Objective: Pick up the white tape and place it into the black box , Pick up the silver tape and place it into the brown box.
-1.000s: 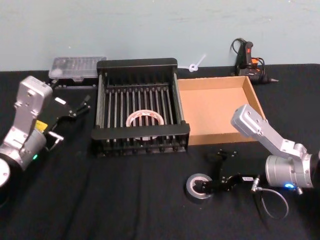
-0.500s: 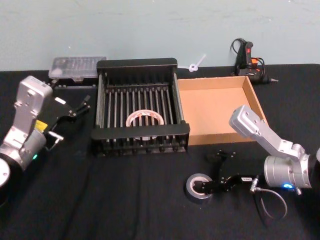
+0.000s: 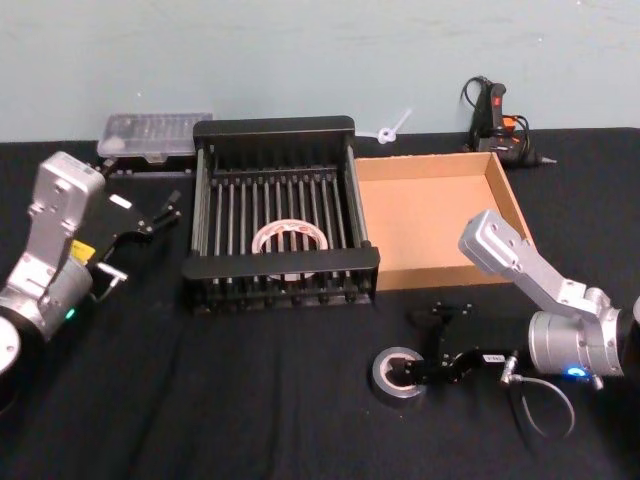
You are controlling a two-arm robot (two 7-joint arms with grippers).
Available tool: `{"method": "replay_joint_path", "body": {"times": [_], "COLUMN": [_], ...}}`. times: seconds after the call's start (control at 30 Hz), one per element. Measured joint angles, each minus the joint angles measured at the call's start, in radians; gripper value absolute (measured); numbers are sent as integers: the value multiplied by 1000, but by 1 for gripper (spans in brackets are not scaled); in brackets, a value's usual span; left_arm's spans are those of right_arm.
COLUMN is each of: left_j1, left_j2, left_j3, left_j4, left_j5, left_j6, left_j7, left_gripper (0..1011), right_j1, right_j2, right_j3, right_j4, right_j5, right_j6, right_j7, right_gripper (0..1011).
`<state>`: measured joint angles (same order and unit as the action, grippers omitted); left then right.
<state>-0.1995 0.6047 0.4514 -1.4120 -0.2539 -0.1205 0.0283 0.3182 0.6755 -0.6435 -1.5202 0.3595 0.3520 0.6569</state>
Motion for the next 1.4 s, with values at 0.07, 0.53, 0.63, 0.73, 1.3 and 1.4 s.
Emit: {"method": "replay_joint_path", "body": {"times": [0.07, 0.53, 0.63, 0.73, 1.3, 1.4], "left_j1": [0, 0, 0, 0, 0, 0], "left_j2": [0, 0, 0, 0, 0, 0], "left_j3": [0, 0, 0, 0, 0, 0], "left_j4": [0, 0, 0, 0, 0, 0], "left_j5": [0, 0, 0, 0, 0, 0], "left_j6": [0, 0, 0, 0, 0, 0], "left_j7": [0, 0, 0, 0, 0, 0], "left_gripper": [1001, 1001, 1001, 1001, 1001, 1001], "right_j1": [0, 0, 0, 0, 0, -1], "right_j2": [0, 0, 0, 0, 5, 12], "right_j3": [0, 1, 1, 1, -1, -1], "right_j4": [0, -1, -1, -1, -4, -15], "right_j5": [0, 1, 1, 1, 1, 2], "right_j6": [0, -1, -1, -1, -8, -21], "right_j7": [0, 0, 0, 0, 11, 19], "right_gripper": [827, 416, 309, 215, 156, 156]}}
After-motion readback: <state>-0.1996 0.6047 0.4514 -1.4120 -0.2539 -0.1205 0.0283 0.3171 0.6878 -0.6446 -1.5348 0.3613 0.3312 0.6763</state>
